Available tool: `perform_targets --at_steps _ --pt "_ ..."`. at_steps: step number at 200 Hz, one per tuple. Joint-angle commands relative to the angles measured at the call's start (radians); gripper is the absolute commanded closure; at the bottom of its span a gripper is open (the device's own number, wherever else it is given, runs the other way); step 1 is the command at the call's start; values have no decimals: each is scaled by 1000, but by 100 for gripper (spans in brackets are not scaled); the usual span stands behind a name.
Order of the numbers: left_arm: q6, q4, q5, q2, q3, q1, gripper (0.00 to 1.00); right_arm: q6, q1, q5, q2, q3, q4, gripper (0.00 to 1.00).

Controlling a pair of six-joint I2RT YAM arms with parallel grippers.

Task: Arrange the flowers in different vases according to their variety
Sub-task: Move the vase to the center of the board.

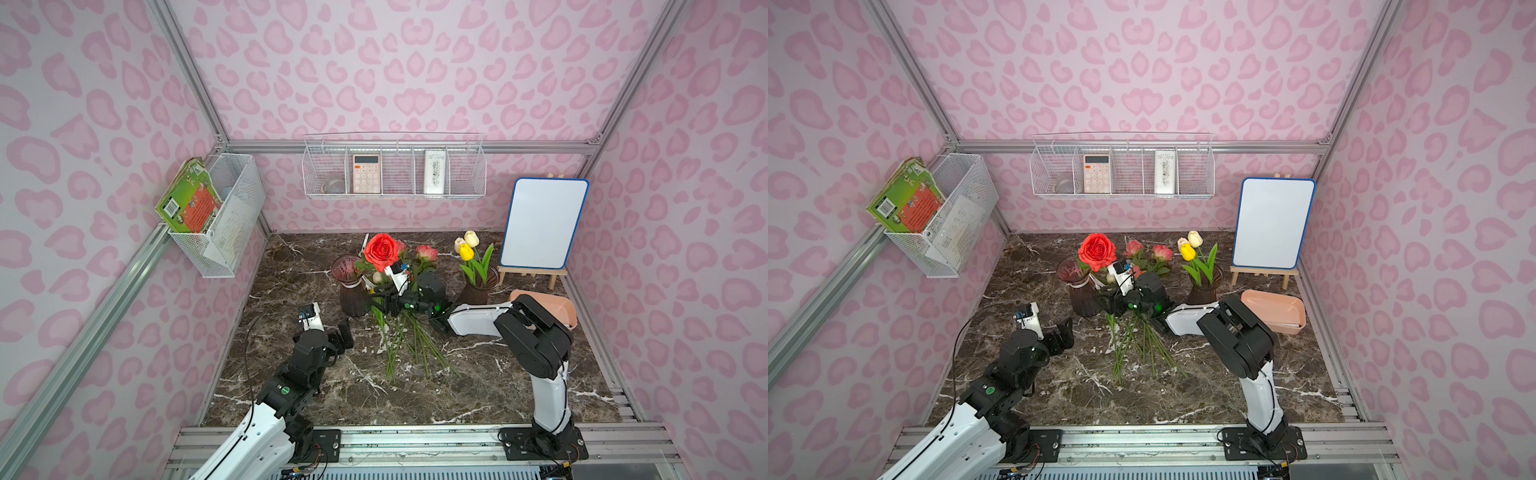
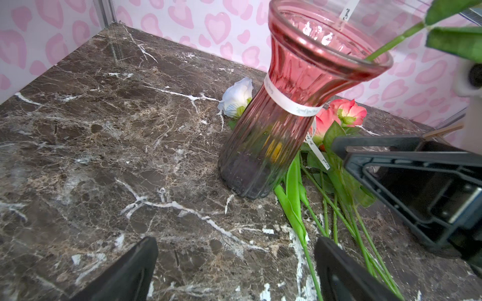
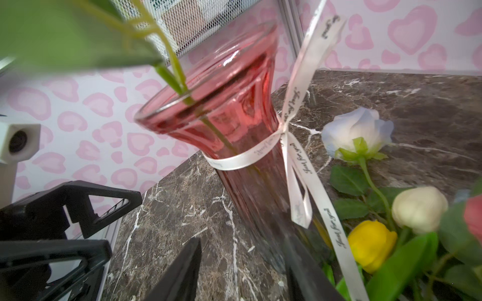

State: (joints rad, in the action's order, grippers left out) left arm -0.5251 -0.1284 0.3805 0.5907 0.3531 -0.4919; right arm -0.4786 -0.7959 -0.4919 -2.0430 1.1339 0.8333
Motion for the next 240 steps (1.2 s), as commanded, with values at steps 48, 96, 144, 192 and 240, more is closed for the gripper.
perform_targets --at_steps 48,96,144,192,240 --pt "2 -17 18 -40 7 1 2 -92 -10 -8 -170 175 93 53" --pt "8 -28 26 -86 -3 1 2 -118 -8 -9 -284 317 68 54" --pt "4 -21 13 -78 0 1 2 -135 -5 -21 -407 509 -14 54" --pt "12 -5 -8 -86 -7 1 2 -155 3 -25 -486 658 -98 54" --pt "38 6 -27 -81 1 1 2 -136 5 -40 -286 530 -194 54"
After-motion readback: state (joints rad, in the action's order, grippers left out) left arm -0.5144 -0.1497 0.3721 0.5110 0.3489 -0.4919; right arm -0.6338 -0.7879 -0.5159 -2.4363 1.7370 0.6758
